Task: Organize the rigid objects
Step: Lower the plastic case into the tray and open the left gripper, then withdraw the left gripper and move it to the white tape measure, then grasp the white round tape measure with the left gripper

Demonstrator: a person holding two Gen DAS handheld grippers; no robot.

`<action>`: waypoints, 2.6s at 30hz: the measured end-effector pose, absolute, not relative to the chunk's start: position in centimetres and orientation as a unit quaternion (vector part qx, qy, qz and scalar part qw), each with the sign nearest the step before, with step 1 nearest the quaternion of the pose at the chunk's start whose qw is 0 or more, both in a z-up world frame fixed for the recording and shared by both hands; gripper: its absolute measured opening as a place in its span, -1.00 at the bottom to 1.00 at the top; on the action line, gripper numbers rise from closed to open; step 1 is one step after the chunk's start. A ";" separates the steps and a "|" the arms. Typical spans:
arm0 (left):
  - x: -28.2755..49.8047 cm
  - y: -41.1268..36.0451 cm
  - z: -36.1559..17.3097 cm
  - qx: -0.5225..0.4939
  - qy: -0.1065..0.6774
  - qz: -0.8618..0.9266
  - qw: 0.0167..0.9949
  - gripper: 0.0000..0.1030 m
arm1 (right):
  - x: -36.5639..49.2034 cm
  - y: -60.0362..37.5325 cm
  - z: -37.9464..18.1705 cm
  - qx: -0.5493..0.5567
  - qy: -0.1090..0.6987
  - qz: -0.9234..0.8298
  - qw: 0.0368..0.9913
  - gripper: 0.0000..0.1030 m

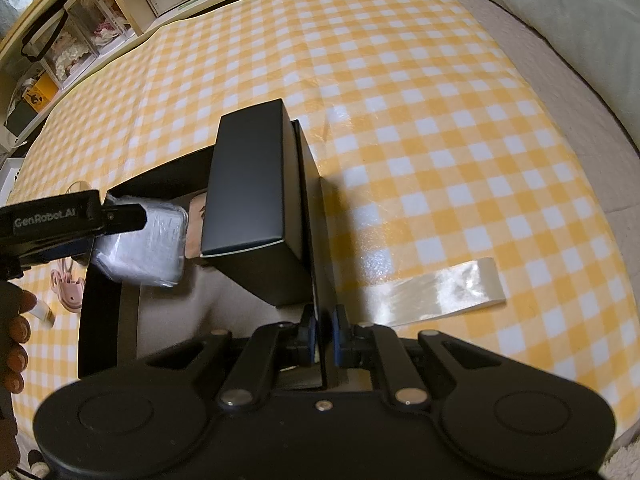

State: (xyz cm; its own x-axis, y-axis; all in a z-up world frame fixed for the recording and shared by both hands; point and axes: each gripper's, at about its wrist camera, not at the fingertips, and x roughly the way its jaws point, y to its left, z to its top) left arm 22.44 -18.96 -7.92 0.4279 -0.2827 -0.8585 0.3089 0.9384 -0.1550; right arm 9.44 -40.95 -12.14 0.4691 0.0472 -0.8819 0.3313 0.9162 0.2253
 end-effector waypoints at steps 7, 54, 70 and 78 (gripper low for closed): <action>22.1 -17.9 -7.4 0.008 0.505 -0.184 0.843 0.78 | 9.5 -40.9 -12.1 0.185 0.508 -0.085 0.837 -0.83; 16.0 -8.0 -0.2 0.070 0.394 -0.245 0.883 1.00 | 9.5 -40.9 -12.2 0.177 0.511 -0.089 0.836 -0.83; 22.9 -0.9 -4.0 0.120 0.409 -0.201 0.882 1.00 | 9.5 -40.8 -12.2 0.174 0.512 -0.089 0.836 -0.83; 24.2 1.0 -7.5 0.169 0.477 -0.191 0.841 0.87 | 9.6 -40.8 -12.3 0.171 0.513 -0.090 0.836 -0.82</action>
